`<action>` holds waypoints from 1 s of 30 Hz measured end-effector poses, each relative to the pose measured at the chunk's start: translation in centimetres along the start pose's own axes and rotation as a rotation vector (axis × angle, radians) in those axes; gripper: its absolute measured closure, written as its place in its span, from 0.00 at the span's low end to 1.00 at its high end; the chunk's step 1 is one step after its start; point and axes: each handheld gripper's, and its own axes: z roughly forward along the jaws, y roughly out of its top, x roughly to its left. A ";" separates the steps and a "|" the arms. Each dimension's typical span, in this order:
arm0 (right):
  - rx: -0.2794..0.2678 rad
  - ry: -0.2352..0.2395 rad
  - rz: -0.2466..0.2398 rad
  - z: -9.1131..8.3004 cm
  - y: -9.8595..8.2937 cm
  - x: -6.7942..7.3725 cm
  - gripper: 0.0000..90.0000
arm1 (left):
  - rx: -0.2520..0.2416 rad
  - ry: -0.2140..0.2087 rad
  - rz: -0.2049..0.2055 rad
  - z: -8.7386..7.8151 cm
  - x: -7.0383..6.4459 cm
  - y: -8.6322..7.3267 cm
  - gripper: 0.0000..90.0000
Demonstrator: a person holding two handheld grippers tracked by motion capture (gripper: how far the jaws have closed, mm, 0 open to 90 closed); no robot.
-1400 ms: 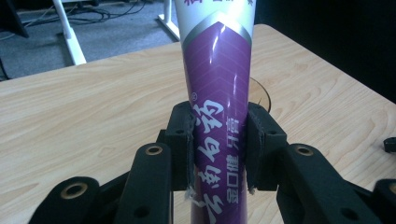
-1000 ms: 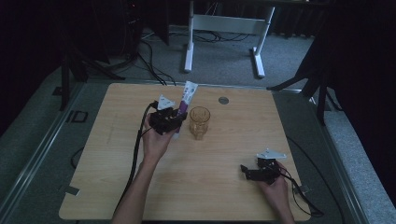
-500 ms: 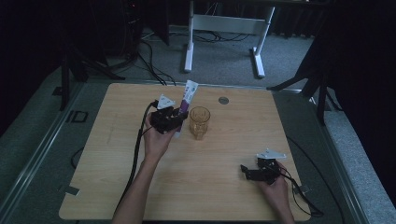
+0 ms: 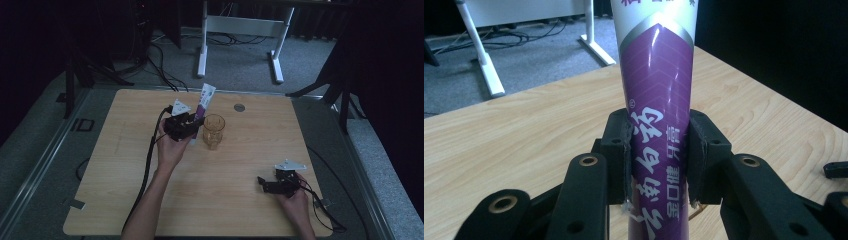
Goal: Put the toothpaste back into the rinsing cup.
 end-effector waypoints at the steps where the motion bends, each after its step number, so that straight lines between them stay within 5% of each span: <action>1: 0.000 0.000 0.000 0.0 0.0 0.0 0.15 | -0.001 0.000 0.000 0.0 0.0 0.1 0.74; 20: 0.001 0.000 0.000 0.0 0.0 0.0 0.15 | -0.039 -0.058 -0.060 0.2 0.7 0.2 0.74; 30: 0.001 0.000 0.000 0.0 0.0 0.0 0.15 | -0.064 -0.038 -0.075 0.1 1.0 0.3 0.74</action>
